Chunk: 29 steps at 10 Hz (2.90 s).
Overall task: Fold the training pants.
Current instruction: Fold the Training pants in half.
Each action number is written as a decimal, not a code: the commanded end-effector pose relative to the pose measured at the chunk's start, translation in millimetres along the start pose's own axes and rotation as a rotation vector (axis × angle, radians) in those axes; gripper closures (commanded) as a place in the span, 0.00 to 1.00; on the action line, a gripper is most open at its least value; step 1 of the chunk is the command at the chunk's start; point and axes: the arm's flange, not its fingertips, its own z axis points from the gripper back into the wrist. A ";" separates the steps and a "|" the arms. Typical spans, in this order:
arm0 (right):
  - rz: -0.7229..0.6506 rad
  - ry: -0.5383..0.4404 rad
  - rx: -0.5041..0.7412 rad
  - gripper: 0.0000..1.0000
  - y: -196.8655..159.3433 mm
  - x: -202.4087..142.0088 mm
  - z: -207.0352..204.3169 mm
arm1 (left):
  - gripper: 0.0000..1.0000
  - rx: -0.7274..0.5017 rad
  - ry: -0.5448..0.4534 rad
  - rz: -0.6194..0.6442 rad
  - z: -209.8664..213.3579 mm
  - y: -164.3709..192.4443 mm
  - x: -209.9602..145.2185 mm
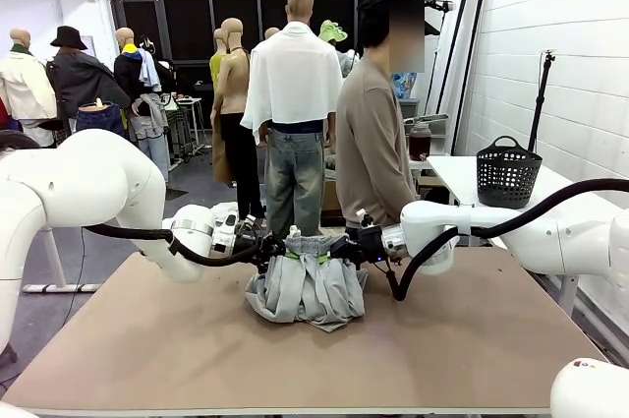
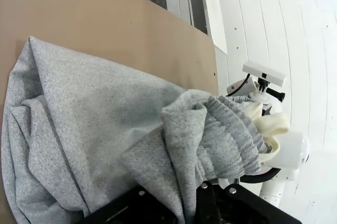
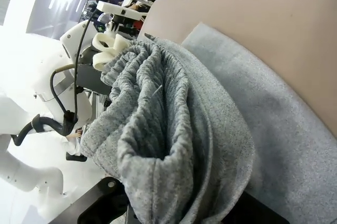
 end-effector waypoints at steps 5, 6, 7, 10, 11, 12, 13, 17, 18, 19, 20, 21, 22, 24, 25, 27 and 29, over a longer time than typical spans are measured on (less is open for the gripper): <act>-0.058 0.043 -0.074 0.32 -5.5 20.7 -14.2 | 0.41 0.029 -0.038 0.029 24.8 3.7 18.3; -0.065 0.041 -0.076 0.15 -5.2 20.9 -10.1 | 0.21 0.030 -0.044 0.032 27.2 3.8 17.1; -0.069 0.044 -0.085 0.00 -4.2 21.2 -4.7 | 0.02 0.031 -0.049 0.037 29.2 4.2 15.7; -0.077 0.030 -0.115 0.00 -1.4 22.6 14.6 | 0.00 0.034 -0.069 0.036 41.0 1.9 8.2; -0.077 0.024 -0.132 0.00 -0.1 22.6 23.2 | 0.00 0.036 -0.086 0.036 48.4 1.5 4.8; -0.078 0.023 -0.161 0.00 0.8 22.5 33.5 | 0.00 0.036 -0.098 0.038 55.7 0.3 0.9; -0.082 0.019 -0.203 0.00 1.1 22.4 47.9 | 0.00 0.046 -0.116 0.041 65.1 -0.9 -3.9; -0.061 -0.011 -0.309 0.00 20.3 28.9 95.5 | 0.00 0.049 -0.177 0.025 100.4 -14.0 -25.1; -0.048 -0.009 -0.315 0.00 23.8 32.0 98.0 | 0.00 0.051 -0.189 0.011 107.3 -18.2 -28.1; -0.041 -0.003 -0.317 0.00 25.9 32.8 98.3 | 0.00 0.055 -0.193 0.008 109.6 -21.3 -30.1; -0.034 -0.003 -0.319 0.00 28.1 33.3 99.6 | 0.00 0.058 -0.191 0.006 108.5 -23.0 -30.2; -0.014 -0.012 -0.302 0.00 29.6 35.4 98.6 | 0.00 0.082 -0.177 -0.014 106.7 -23.4 -27.8; -0.021 -0.019 -0.301 0.00 20.2 37.9 103.0 | 0.00 0.055 -0.165 0.031 110.3 -24.9 -22.7; -0.021 -0.019 -0.301 0.00 20.2 37.9 103.0 | 0.00 0.055 -0.165 0.031 110.3 -24.9 -22.7; -0.021 -0.019 -0.301 0.00 20.2 37.9 103.0 | 0.00 0.055 -0.165 0.031 110.3 -24.9 -22.7; -0.021 -0.019 -0.301 0.00 20.2 37.9 103.0 | 0.00 0.055 -0.165 0.031 110.3 -24.9 -22.7; -0.021 -0.019 -0.301 0.00 20.2 37.9 103.0 | 0.00 0.055 -0.165 0.031 110.3 -24.9 -22.7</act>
